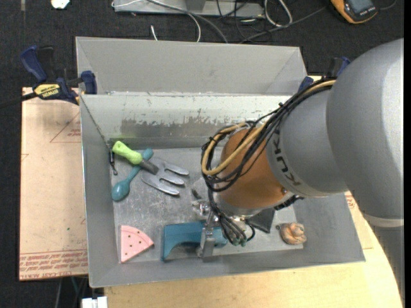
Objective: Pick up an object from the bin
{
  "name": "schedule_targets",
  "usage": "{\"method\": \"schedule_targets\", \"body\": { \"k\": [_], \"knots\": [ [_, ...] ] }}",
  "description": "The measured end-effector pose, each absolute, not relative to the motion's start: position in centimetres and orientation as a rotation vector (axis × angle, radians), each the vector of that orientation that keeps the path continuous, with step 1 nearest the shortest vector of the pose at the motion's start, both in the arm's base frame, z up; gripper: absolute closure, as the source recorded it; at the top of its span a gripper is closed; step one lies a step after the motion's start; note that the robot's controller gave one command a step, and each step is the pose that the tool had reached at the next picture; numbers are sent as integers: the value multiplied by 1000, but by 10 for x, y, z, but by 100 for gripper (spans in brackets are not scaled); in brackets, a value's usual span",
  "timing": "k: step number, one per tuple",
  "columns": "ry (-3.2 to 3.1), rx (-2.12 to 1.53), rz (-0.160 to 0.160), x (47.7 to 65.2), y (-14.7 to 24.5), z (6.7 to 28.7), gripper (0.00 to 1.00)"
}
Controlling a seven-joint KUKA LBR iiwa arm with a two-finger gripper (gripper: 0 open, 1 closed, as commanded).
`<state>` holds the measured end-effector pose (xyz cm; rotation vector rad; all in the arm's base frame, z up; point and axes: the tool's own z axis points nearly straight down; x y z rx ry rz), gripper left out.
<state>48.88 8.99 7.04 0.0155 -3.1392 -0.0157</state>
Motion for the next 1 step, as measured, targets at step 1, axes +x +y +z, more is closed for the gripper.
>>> {"method": "schedule_targets", "body": {
  "k": [1],
  "knots": [
    [-3139, 16, -15, 489, 90, 70, 100]
  ]
}}
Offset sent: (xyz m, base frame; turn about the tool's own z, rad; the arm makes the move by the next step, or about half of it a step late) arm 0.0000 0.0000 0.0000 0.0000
